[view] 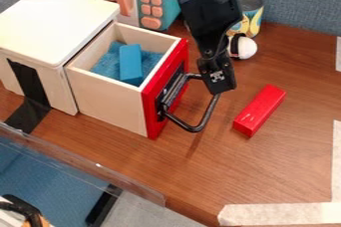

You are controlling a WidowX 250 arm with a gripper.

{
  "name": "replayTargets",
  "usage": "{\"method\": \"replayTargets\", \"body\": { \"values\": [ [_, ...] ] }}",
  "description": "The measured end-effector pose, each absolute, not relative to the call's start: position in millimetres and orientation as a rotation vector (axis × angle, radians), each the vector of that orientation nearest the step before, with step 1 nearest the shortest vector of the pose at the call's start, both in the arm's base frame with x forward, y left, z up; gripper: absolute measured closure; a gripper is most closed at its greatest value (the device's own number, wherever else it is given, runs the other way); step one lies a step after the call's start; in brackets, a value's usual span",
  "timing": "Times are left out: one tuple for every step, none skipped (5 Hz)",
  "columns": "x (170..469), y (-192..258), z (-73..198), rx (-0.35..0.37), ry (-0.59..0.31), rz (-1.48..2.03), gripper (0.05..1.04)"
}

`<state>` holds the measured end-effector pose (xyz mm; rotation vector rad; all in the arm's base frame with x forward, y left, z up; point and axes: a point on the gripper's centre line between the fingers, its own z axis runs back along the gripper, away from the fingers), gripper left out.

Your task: Close the drawer

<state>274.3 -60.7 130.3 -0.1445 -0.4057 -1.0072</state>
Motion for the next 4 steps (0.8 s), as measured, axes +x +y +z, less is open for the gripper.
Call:
{"method": "replayTargets", "body": {
  "values": [
    [272, -61, 123, -0.160, -0.379, -1.007, 0.085],
    [279, -68, 112, -0.198, -0.303, -1.150, 0.085],
    [294, -80, 106, -0.224, -0.214, -1.339, 0.085],
    [301, -91, 93, -0.213, -0.145, -1.454, 0.085]
  ]
}}
